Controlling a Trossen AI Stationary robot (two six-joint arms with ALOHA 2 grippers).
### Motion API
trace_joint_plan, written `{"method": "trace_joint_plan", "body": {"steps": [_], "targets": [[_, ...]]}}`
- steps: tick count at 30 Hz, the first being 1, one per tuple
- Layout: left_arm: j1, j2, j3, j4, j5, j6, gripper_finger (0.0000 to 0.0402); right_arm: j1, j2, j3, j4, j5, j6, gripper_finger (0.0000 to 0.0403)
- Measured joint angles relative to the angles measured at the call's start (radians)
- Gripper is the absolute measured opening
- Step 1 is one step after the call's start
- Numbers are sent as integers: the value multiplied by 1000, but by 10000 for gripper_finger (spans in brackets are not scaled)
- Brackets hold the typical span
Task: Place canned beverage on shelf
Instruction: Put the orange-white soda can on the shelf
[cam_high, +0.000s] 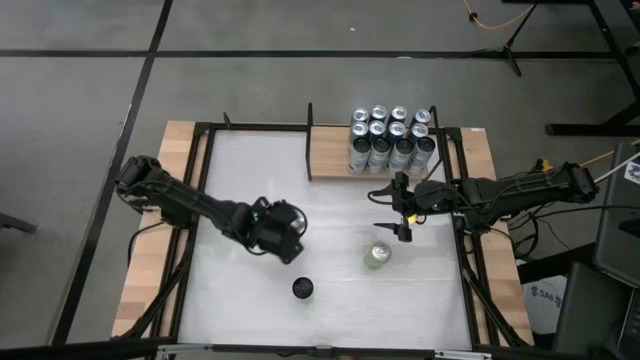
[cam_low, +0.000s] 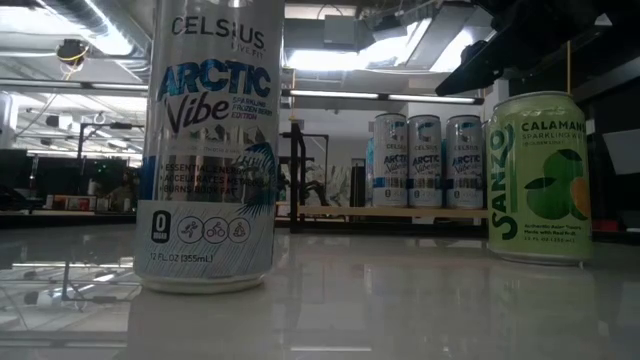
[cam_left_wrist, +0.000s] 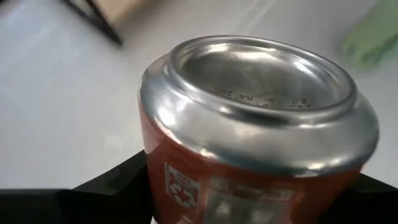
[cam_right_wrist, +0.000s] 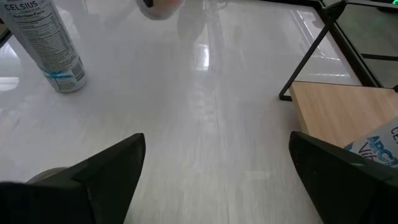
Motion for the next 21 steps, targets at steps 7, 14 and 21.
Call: {"method": "trace_joint_plan", "body": {"steps": [7,14,21], "targets": [[73,0,0,292,-72,202,277,0,0,0,8,0,24,388],[129,0,0,673,-72,491,277,0,0,0,174,-1,144,388],[151,0,0,1046,-37,792,277,0,0,0,349,-1,238,388]]}}
